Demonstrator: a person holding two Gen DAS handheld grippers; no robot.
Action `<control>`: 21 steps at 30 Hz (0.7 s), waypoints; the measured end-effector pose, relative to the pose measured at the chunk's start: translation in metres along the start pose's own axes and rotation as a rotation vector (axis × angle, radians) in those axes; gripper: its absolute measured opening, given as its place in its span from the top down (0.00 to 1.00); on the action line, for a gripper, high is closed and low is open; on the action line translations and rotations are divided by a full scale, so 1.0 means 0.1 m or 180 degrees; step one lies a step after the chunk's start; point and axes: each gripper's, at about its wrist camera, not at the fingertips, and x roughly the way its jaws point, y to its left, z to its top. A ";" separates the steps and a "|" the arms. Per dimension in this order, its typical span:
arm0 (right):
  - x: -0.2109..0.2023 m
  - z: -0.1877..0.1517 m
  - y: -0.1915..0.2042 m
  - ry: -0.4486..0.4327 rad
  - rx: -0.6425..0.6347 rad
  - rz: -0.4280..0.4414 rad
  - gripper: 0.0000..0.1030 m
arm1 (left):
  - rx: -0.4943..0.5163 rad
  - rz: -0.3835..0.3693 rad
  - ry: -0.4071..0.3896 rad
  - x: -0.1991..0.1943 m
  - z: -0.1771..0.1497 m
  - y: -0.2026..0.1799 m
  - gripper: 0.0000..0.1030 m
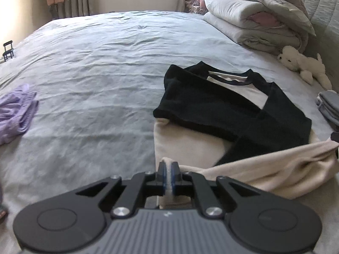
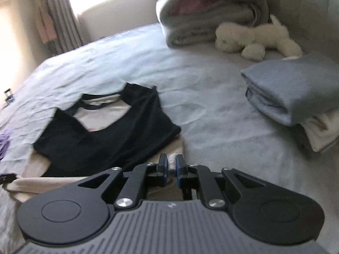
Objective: Fold clothes
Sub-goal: 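Grasp the beige side edge of the sweatshirt with both grippers, then lift the beige side and fold it over the black sleeves with both grippers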
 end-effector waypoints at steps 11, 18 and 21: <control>0.23 0.53 0.06 -0.0250 0.0006 0.0110 0.90 | -0.0206 -0.0100 -0.0168 0.15 0.69 0.13 0.96; 0.80 0.92 0.02 -0.0141 0.0096 0.0034 0.90 | -0.0360 -0.0063 -0.0051 0.72 1.14 0.19 0.96; 1.03 1.04 -0.01 -0.0092 0.0124 -0.0012 0.90 | -0.0429 -0.0034 -0.0040 0.93 1.32 0.22 0.96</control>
